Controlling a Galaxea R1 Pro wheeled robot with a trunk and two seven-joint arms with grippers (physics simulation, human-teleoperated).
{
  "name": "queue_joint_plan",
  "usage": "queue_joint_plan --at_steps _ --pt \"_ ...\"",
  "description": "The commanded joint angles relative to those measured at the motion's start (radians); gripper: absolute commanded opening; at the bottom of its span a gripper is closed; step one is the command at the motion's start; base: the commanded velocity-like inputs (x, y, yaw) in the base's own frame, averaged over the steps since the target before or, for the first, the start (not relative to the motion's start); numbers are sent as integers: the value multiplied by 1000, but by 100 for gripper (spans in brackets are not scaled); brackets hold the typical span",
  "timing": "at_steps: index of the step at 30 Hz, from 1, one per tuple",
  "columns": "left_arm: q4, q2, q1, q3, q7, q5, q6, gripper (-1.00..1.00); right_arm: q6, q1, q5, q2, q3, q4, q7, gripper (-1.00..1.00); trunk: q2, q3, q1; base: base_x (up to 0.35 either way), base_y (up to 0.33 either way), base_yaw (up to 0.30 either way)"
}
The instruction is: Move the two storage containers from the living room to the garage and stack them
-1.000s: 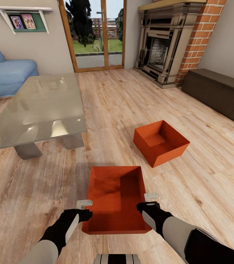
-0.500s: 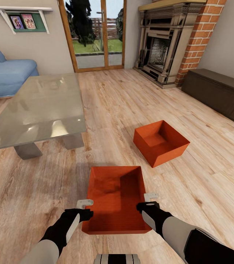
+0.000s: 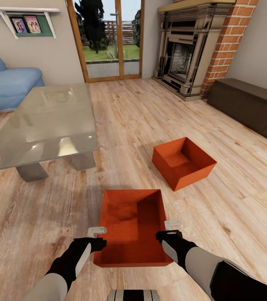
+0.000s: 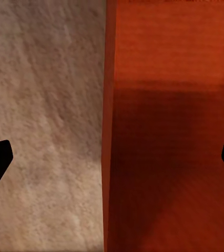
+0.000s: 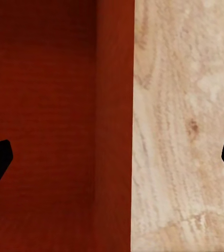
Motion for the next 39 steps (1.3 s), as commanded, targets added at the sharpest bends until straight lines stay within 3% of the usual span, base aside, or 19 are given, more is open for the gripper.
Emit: queue_joint_plan --at_steps 1,39 --pt "-2 -1 0 2 4 5 5 100 7 0 -4 0 8 -2 -6 100 0 -1 0 0 0 0" --pt "-7 1 0 2 4 3 5 100 2 7 -25 0 8 27 -2 100 0 -1 0 0 0 0"
